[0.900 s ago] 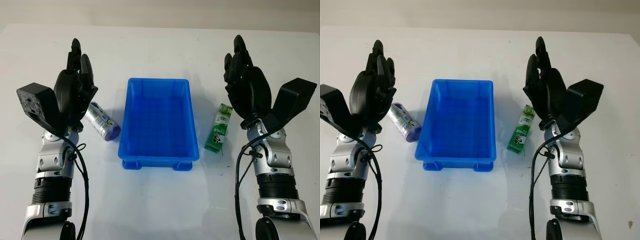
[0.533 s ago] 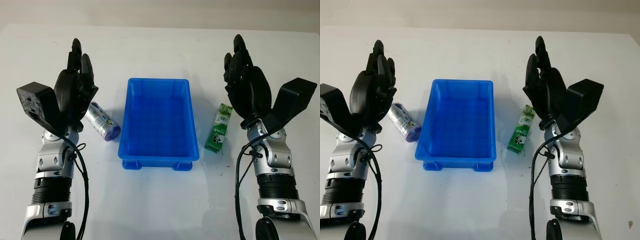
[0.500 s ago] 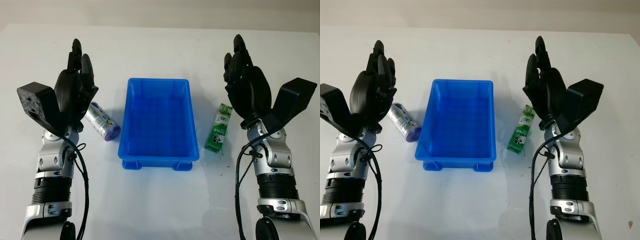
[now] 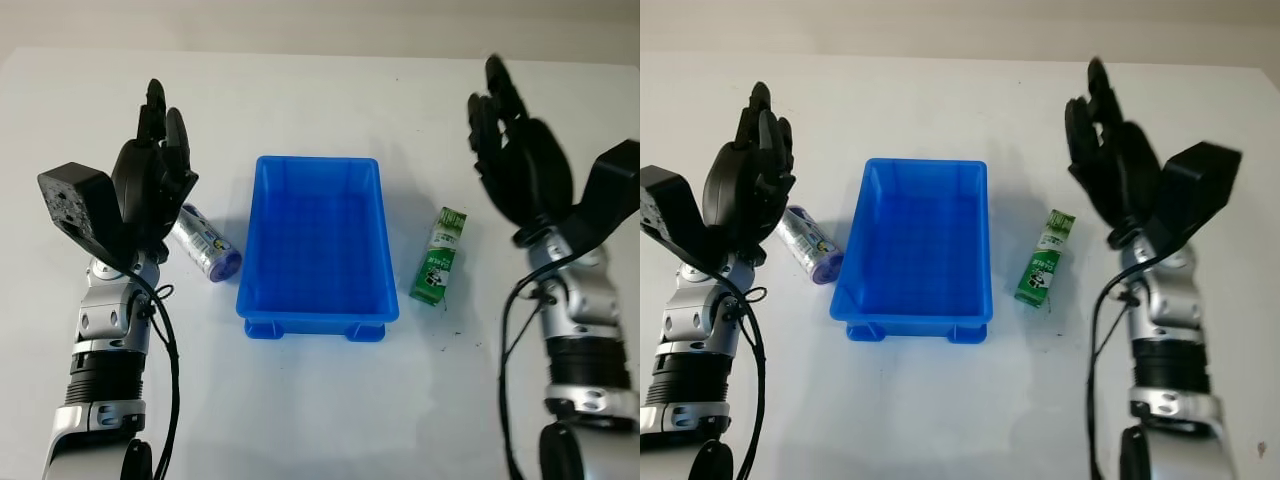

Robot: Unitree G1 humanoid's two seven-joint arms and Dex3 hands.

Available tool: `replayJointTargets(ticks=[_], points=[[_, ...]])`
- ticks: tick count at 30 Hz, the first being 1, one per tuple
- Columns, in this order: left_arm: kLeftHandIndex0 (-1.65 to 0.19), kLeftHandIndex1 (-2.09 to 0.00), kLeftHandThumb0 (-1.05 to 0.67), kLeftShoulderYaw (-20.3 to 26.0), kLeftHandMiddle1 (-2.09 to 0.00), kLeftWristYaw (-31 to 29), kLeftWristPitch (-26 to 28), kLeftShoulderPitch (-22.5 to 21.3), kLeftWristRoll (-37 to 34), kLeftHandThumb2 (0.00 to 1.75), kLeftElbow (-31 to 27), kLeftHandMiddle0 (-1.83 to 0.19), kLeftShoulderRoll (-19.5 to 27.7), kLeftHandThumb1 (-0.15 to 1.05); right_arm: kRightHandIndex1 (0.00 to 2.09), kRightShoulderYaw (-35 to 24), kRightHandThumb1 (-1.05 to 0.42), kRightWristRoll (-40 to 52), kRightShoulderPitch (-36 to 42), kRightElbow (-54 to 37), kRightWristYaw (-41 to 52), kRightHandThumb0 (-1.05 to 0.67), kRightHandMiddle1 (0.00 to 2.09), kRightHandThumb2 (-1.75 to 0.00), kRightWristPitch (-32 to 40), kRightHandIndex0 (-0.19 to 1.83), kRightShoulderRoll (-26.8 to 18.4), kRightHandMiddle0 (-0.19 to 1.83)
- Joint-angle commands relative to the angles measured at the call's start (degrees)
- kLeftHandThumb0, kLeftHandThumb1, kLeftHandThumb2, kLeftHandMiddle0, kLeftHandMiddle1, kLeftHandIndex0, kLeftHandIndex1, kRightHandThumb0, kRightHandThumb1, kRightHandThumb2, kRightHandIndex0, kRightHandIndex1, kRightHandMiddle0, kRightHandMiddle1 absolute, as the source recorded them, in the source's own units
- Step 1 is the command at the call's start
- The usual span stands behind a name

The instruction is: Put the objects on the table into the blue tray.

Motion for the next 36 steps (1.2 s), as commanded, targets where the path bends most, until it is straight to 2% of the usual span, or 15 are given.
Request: replayJointTargets(ticks=[1,5,9,11,14,17,26,30,36], points=[[0.19,0.00,-0.76,0.42,0.00,-0.16,-0.83,-0.41,-0.23,0.72,-0.52,0.19,0.16,1.05,0.16,1.47,-1.03,-2.94,-2.18,1.16,1.96,-0.61,0.16,-0.11,-2.16,0.11,-4.56,0.06],[0.19,0.00,-0.76,0.21,0.00,-0.56,-1.50,-0.64,0.24,0.75,0.08,0.19,0.57,1.05,0.21,3.49,-0.92,-6.79,-4.46,2.66,7.34,-0.51,0.24,-0.04,-5.73,0.20,-10.66,0.14],[0.19,0.00,-0.76,0.19,0.00,-0.36,-1.50,-0.95,0.20,0.75,0.35,0.19,0.36,1.05,0.26,8.55,-0.80,-19.47,-4.75,3.59,6.31,-0.46,0.32,-0.02,-17.89,0.33,-18.39,0.28],[0.19,0.00,-0.76,0.17,0.00,-0.49,-1.56,-1.15,0.12,0.75,0.58,0.19,0.36,1.05,0.26,10.45,-0.76,-24.15,-4.76,4.27,5.43,-0.45,0.33,-0.02,-22.52,0.35,-20.74,0.33],[0.19,0.00,-0.77,0.05,0.00,-0.67,-1.70,-1.64,0.19,0.74,1.22,0.19,0.45,1.05,0.20,14.31,-0.76,-33.09,-3.99,2.94,5.36,-0.40,0.22,-0.05,-27.74,0.38,-25.79,0.38],[0.19,0.00,-0.77,-0.04,0.00,-1.14,-2.17,-2.07,0.22,0.74,1.99,0.19,0.58,1.05,0.15,16.67,-0.75,-38.66,-3.68,3.13,4.23,-0.32,0.14,-0.05,-32.72,0.43,-28.81,0.47],[0.19,0.00,-0.78,-0.01,0.00,-1.33,-2.21,-2.61,0.10,0.72,2.73,0.19,0.29,1.05,0.11,20.96,-0.79,-48.59,-3.66,2.17,3.70,-0.26,0.10,-0.06,-37.90,0.44,-33.29,0.53],[0.19,0.00,-0.78,-0.16,0.00,-1.53,-1.97,-2.68,0.15,0.72,2.82,0.19,0.45,1.05,0.10,22.85,-0.80,-53.33,-3.16,2.37,0.11,-0.23,0.09,-0.06,-40.79,0.45,-33.77,0.53],[0.19,0.00,-0.77,-0.14,0.00,-1.58,-1.77,-2.40,0.25,0.72,2.74,0.19,0.68,1.05,0.10,24.53,-0.89,-55.43,-3.38,5.44,-4.79,-0.21,0.10,-0.08,-44.52,0.47,-33.27,0.55]])
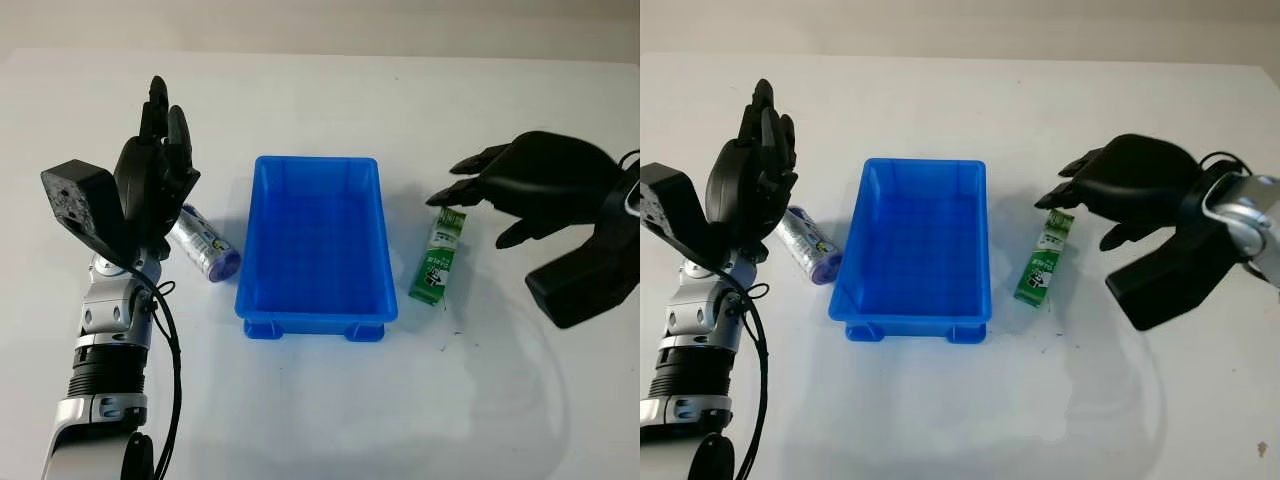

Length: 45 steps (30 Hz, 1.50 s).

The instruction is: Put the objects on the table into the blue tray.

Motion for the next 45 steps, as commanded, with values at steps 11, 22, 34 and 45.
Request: replayJointTargets(ticks=[11,22,34,45], points=[[0.19,0.00,-0.75,0.12,0.00,-0.46,-0.30,-0.87,0.19,0.73,-0.03,0.19,0.89,1.05,0.13,1.52,-0.91,1.61,0.02,6.41,-7.42,-0.23,0.13,-0.07,-7.54,0.51,0.69,0.56],[0.19,0.00,-0.76,0.15,0.00,-0.51,-0.83,-1.09,0.31,0.72,0.43,0.19,0.85,1.05,1.04,1.45,-1.04,6.94,2.11,5.75,-4.11,-0.23,1.13,-0.11,-9.12,0.10,1.04,0.04],[0.19,0.00,-0.75,0.16,0.00,-0.60,-0.31,-0.57,0.26,0.73,-0.29,0.19,0.99,1.05,1.44,1.97,-0.99,5.42,4.38,5.59,-4.89,-0.23,1.38,-0.05,-10.30,-0.10,1.51,-0.03],[0.19,0.00,-0.75,0.26,0.00,-0.92,-0.60,-0.35,0.21,0.72,-0.33,0.19,1.01,1.05,1.61,4.30,-1.00,-0.07,3.64,8.77,-10.78,-0.26,1.49,-0.05,-12.09,0.01,3.37,0.05]])
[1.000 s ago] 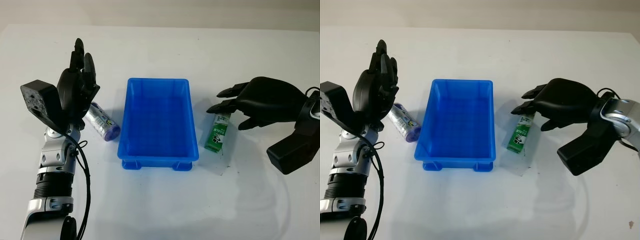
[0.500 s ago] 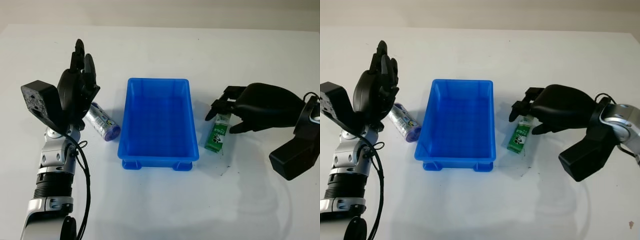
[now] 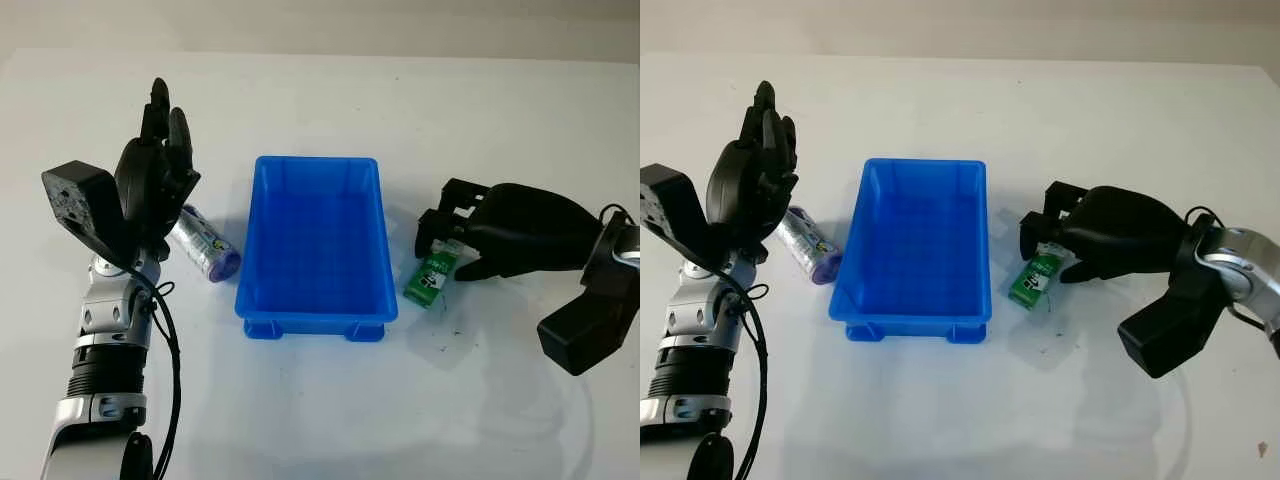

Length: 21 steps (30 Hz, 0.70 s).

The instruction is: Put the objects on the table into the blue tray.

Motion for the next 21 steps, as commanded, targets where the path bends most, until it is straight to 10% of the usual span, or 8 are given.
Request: replayJointTargets(ticks=[1,12,17,21], points=[[0.19,0.00,-0.75,0.20,0.00,-0.12,-0.41,-0.34,0.23,0.72,-0.85,0.19,0.86,1.05,1.63,1.25,-1.00,-1.40,0.02,-0.23,-0.54,-0.27,1.49,-0.05,0.20,0.01,1.01,0.06],[0.19,0.00,-0.75,0.22,0.00,0.12,0.69,0.01,0.10,0.72,-1.66,0.19,0.77,1.05,1.82,5.27,-1.05,-12.70,-1.61,1.26,-15.58,-0.50,1.67,-0.26,2.03,0.29,2.73,0.15],[0.19,0.00,-0.76,0.12,0.00,0.37,1.31,0.02,0.33,0.71,-1.93,0.19,0.84,1.05,2.09,6.19,-1.05,-16.50,-2.36,0.18,-20.68,-0.55,1.99,-0.34,6.05,1.02,2.41,0.38],[0.19,0.00,-0.76,0.02,0.00,0.44,1.62,-0.05,0.53,0.71,-2.05,0.19,0.91,1.05,2.09,4.21,-1.05,-11.15,-4.41,3.16,-18.50,-0.51,2.09,-0.33,8.50,1.03,3.31,0.67]])
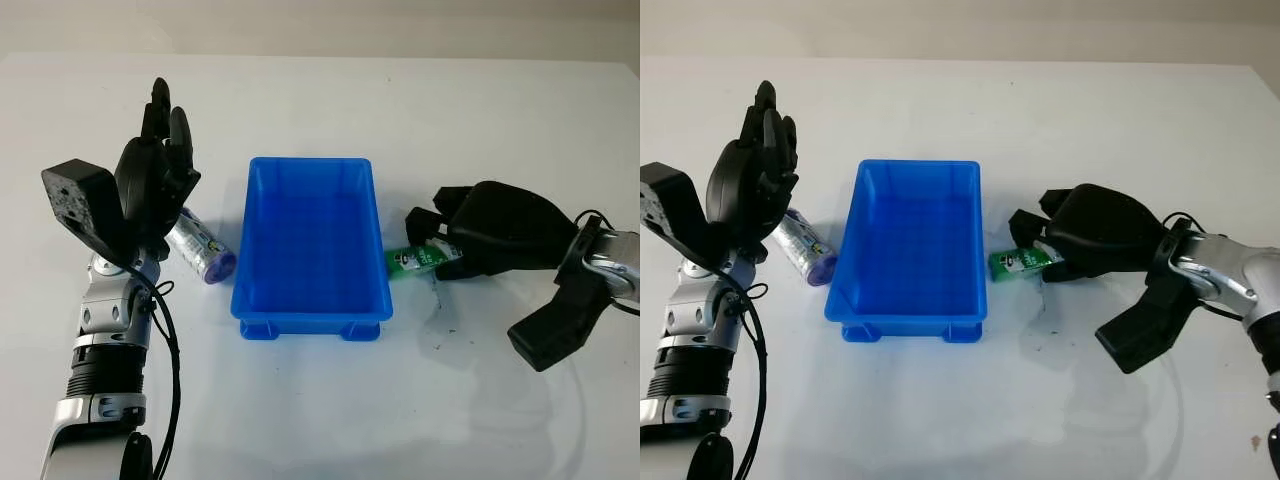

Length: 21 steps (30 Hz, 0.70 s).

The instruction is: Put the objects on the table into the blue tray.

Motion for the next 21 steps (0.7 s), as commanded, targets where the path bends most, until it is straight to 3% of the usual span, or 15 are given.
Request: replayJointTargets(ticks=[1,8,16,21], points=[[0.19,0.00,-0.76,0.07,0.00,-0.07,0.05,-0.10,0.30,0.71,-0.88,0.19,0.90,1.05,2.09,-1.51,-1.05,3.75,-2.04,2.33,1.50,-0.51,2.09,-0.33,1.14,0.98,1.39,0.69],[0.19,0.00,-0.75,0.09,0.00,-0.38,0.04,-0.03,0.18,0.71,-1.04,0.19,0.89,1.05,2.09,-0.50,-1.05,3.67,-8.68,10.87,-1.00,-0.50,2.09,-0.29,5.21,0.71,1.35,0.51],[0.19,0.00,-0.75,-0.02,0.00,0.18,0.74,0.22,0.25,0.70,-1.83,0.19,0.60,1.05,2.09,1.31,-1.05,3.46,-10.81,14.23,-5.78,-0.48,2.09,-0.28,6.86,0.73,3.22,0.52],[0.19,0.00,-0.75,-0.08,0.00,-0.74,0.50,-0.22,-0.12,0.71,-1.05,0.19,0.69,1.05,2.09,1.29,-1.05,1.46,-10.67,11.00,-12.12,-0.44,2.09,-0.21,15.49,0.75,6.19,0.51]])
